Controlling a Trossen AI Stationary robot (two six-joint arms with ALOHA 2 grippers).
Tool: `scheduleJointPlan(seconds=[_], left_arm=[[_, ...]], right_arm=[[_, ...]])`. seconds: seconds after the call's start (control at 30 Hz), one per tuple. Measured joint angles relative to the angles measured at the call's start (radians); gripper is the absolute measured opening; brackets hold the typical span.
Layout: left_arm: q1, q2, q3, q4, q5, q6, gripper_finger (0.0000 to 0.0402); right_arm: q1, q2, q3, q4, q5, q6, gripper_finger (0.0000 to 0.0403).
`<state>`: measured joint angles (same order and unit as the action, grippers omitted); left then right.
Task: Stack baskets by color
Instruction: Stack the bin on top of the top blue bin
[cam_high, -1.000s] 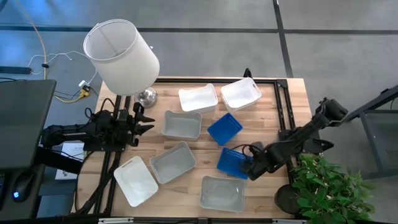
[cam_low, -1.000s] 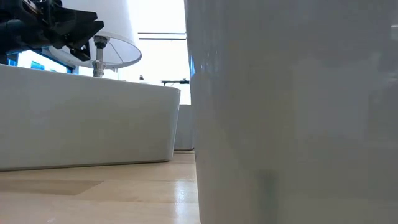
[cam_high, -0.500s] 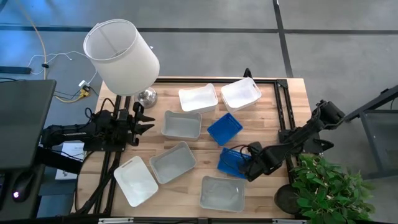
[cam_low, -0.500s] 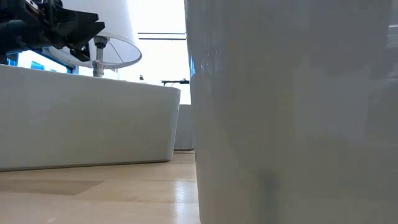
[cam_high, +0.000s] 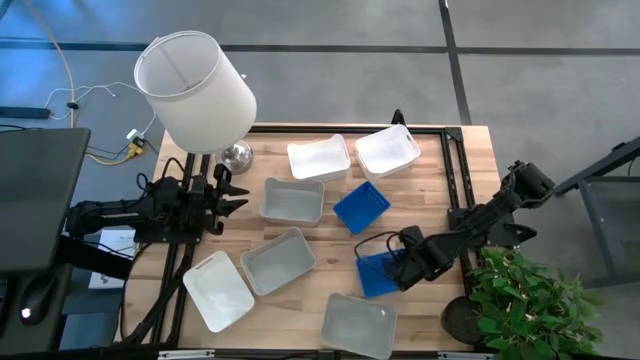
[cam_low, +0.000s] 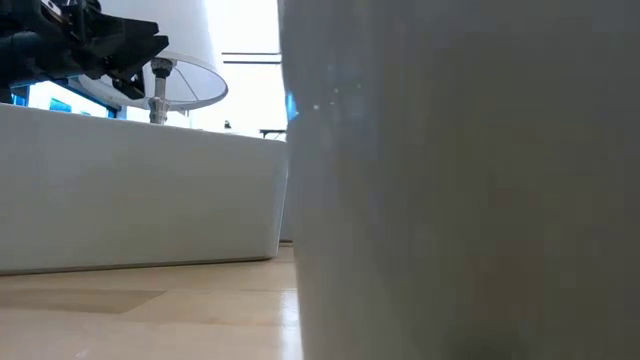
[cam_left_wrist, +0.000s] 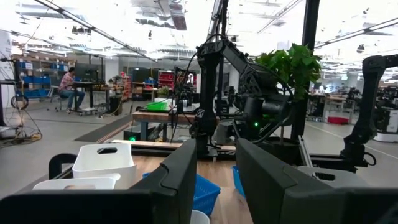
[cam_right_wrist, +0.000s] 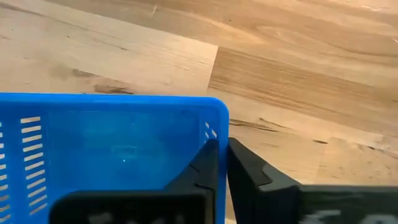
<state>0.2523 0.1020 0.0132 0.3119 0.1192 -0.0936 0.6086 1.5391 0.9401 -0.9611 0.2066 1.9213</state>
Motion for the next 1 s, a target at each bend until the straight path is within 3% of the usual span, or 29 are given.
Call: scheduleJointPlan(seconds=[0.7, 0.87, 1.0], left_arm=[[0.0, 0.0, 0.0, 0.0, -0.025, 0.0, 0.0101], [0.0, 0.0, 0.0, 0.0, -0.038, 0.0, 0.0101], [0.0, 0.0, 0.0, 0.0, -0.037, -0.008, 0.0101]], right_arm=[[0.0, -0.01, 0.0, -0.029, 0.025, 0.008, 0.0001], [0.0, -0.077, 0.0, -0.074, 0.044, 0.008, 0.0001], [0.0, -0.175, 0.0, -0.116, 0.131, -0.013, 0.0]])
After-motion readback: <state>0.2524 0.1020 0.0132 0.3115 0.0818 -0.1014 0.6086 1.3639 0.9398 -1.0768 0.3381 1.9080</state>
